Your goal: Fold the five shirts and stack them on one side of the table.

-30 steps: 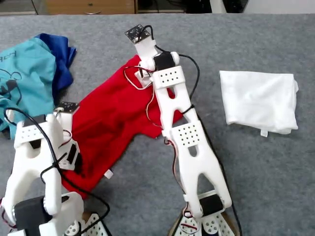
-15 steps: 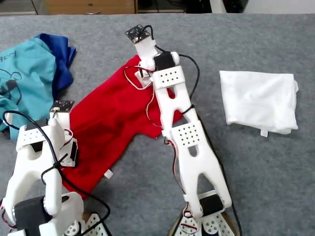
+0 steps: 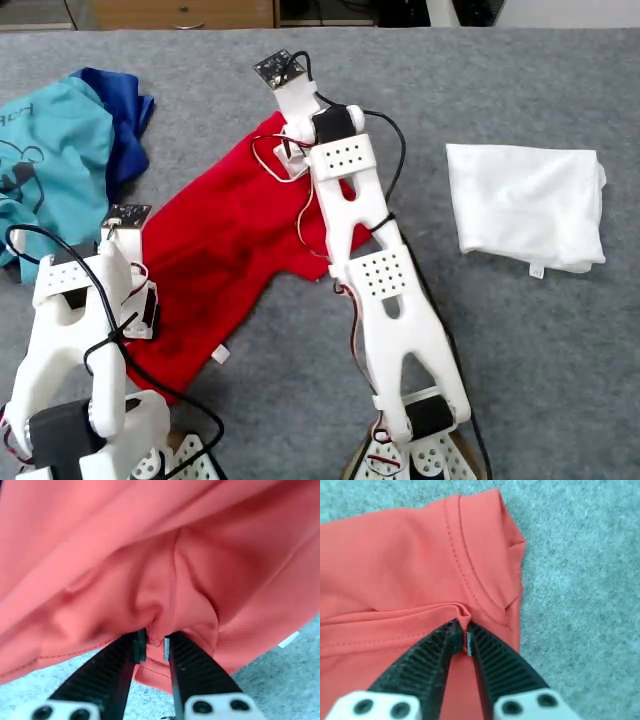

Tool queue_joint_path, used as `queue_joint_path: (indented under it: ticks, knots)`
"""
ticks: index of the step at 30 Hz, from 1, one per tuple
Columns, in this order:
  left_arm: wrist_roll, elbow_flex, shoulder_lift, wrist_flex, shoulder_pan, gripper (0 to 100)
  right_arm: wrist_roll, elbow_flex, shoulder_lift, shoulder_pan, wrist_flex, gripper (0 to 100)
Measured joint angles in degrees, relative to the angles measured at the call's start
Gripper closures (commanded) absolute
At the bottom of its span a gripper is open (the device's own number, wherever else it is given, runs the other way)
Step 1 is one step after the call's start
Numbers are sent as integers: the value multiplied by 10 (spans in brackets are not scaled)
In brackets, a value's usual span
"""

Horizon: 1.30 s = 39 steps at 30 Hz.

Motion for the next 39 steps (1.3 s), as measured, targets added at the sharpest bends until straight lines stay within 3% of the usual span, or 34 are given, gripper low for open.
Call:
queue_joint_path:
  ticks: [3, 12, 15, 29, 34, 39]
  knots:
    - [1, 4, 0, -9, 0, 988, 0, 0, 0, 0, 0, 996]
    - [14, 21, 1, -36, 0, 981, 0, 0, 0, 0, 0, 996]
    - [30, -2, 1, -4, 0, 981, 0, 0, 0, 0, 0, 996]
    - [49, -410, 1, 295, 0, 981, 0, 0, -4, -15, 3, 996]
    - [48, -516, -6, 323, -4, 981, 0, 0, -62, 2, 6, 996]
    - [32, -584, -40, 325, -15, 981, 31, 0, -216, 24, 6, 996]
